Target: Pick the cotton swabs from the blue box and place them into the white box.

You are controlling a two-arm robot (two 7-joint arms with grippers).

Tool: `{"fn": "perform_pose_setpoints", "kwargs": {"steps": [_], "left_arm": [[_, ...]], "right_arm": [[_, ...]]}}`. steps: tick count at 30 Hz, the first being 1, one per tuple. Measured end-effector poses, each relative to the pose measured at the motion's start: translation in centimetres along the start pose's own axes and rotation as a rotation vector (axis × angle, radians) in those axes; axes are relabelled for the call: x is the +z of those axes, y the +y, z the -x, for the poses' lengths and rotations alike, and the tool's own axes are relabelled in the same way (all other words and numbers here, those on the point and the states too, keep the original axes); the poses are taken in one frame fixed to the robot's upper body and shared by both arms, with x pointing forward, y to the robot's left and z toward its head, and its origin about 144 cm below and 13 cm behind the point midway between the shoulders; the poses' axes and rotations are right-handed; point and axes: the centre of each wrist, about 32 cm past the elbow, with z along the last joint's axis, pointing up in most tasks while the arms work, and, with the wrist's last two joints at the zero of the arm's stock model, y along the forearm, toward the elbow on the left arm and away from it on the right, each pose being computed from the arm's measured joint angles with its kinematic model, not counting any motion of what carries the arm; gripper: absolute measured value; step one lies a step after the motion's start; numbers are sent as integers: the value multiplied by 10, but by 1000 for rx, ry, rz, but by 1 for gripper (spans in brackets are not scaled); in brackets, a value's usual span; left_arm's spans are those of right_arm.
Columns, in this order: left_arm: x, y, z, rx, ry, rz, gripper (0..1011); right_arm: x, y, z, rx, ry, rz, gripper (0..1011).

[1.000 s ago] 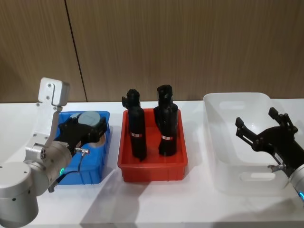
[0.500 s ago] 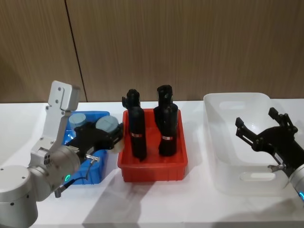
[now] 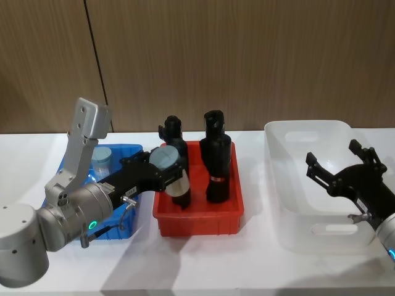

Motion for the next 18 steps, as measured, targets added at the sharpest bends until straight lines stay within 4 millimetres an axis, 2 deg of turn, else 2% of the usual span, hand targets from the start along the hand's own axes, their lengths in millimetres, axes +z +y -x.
{"fn": "perform_pose_setpoints", "kwargs": {"steps": [18], "left_arm": [[7,-25,-39,-305,25,40,670]], "right_arm": [[0,0,0,0,0,0,1002]]}}
